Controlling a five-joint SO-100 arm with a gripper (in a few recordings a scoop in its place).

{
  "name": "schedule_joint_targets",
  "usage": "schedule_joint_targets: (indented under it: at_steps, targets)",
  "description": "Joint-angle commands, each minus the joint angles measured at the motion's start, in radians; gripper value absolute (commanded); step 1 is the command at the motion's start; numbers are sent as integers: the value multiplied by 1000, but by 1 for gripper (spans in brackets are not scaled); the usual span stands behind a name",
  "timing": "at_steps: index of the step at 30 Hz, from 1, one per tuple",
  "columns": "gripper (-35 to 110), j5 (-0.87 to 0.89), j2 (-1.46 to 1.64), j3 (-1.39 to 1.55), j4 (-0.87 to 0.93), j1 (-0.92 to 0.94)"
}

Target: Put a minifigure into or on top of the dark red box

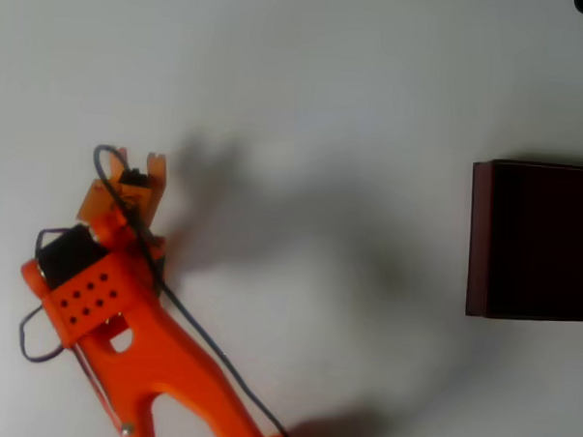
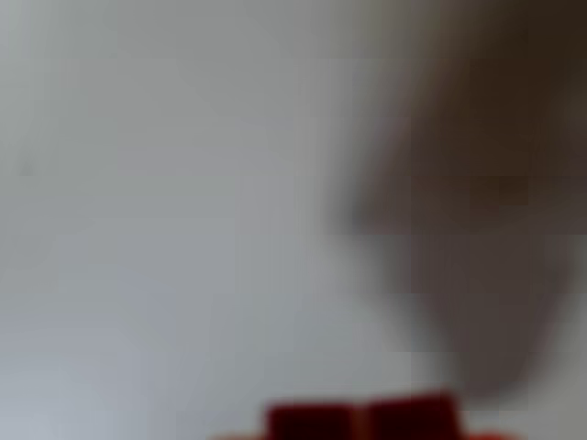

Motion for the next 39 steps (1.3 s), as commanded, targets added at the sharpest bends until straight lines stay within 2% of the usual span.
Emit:
schedule_joint_targets:
  at_steps: [1, 9, 15, 22, 25, 32, 39]
  targets:
    - [0, -175, 91, -55, 84, 64]
    - [1, -830, 265, -18, 104, 275]
    - [1, -1166, 565, 175, 32, 387]
    - [0, -1408, 890, 318, 17, 520]
    - [0, -1519, 1058, 399, -100, 557]
    - [0, -1721, 1279, 526, -218, 735]
    - [0, -1838, 1307, 641, -413, 907]
